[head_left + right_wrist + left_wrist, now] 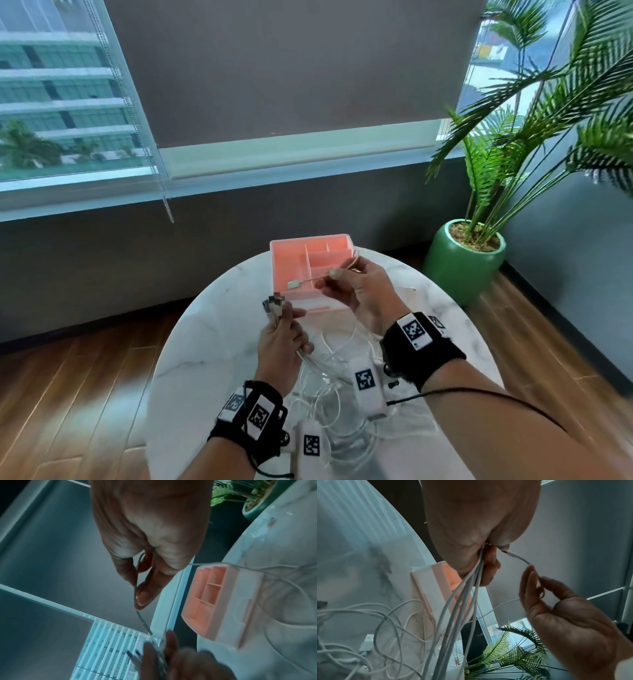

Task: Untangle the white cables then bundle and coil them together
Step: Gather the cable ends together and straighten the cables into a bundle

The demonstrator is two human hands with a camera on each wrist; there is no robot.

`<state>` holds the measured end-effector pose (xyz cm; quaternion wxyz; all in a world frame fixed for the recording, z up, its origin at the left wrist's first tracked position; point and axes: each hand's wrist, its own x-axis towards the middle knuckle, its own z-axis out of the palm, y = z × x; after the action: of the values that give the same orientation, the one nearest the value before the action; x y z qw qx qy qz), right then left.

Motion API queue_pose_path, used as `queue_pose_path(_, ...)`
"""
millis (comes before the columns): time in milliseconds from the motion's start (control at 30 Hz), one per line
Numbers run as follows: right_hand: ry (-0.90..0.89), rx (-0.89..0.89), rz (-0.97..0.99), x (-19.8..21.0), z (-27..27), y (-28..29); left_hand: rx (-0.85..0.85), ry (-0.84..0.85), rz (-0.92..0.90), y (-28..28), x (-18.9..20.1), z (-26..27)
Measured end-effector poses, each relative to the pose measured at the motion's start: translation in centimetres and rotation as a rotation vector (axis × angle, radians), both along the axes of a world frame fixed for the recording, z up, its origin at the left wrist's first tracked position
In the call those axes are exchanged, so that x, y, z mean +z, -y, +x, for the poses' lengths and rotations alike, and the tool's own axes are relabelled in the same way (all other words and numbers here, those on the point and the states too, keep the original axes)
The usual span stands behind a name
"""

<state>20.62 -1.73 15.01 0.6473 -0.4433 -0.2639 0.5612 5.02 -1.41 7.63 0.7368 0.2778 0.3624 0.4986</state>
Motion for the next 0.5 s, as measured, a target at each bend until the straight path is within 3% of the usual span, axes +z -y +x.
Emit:
queue_pose_path(67, -0.043, 0.014, -0.071, -1.2, -1.0, 1.2, -0.014, 0.048, -0.001, -0.1, 0.3, 0.5)
queue_pose_path(267, 0.095, 0.103, -0.266, -5.8, -2.1, 4.2, -0.039, 0.042, 0.004, -0.3, 0.2, 0.9)
queue_pose_path(500, -0.187, -0.252, -0.432, -7.3, 3.2, 3.2, 0.074, 0.107, -0.114, -1.2, -1.0, -0.6)
